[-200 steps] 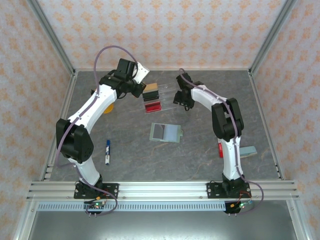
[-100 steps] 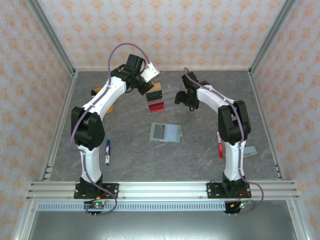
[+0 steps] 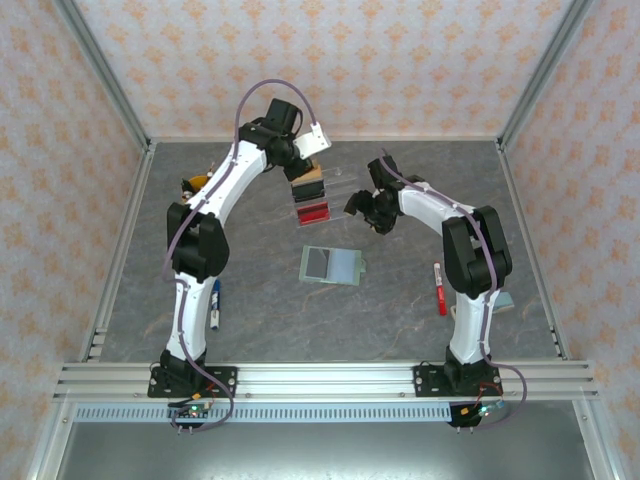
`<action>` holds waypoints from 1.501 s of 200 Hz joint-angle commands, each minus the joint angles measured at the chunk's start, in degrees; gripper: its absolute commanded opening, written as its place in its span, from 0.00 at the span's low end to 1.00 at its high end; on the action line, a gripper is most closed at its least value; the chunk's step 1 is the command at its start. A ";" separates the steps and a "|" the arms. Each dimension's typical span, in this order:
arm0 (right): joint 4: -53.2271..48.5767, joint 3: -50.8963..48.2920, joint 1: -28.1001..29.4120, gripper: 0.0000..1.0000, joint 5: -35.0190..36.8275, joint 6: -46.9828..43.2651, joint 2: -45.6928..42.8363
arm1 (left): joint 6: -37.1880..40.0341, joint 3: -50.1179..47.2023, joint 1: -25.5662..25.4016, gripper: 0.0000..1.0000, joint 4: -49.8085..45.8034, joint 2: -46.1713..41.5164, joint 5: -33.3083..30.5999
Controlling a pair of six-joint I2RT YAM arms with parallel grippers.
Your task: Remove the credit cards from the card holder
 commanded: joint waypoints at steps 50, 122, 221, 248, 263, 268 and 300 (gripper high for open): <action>1.22 0.95 -0.18 0.72 -1.03 5.08 1.95 | 3.44 5.82 -0.24 0.00 -3.96 3.98 0.20; 1.31 0.88 -0.07 0.72 -0.78 5.42 2.01 | -1.50 6.73 -0.25 0.14 -1.12 5.50 -1.84; -0.19 0.17 0.14 0.70 2.16 3.84 -1.00 | -11.31 6.48 -0.26 0.28 1.53 0.91 -4.34; -4.06 -0.54 2.30 0.70 7.55 0.65 -4.81 | -20.91 1.40 -0.25 0.48 4.62 -4.58 -7.13; -6.42 -0.88 4.50 0.70 10.90 -0.73 -6.48 | -25.58 -5.77 -0.26 0.54 8.75 -9.42 -8.23; -7.16 -0.83 5.35 0.70 11.91 -1.03 -7.03 | -27.12 -8.81 -0.21 0.57 10.56 -11.32 -8.57; -10.52 -1.19 11.77 0.70 16.17 -1.87 -8.14 | -37.13 -29.33 -0.26 0.71 22.54 -24.90 -13.70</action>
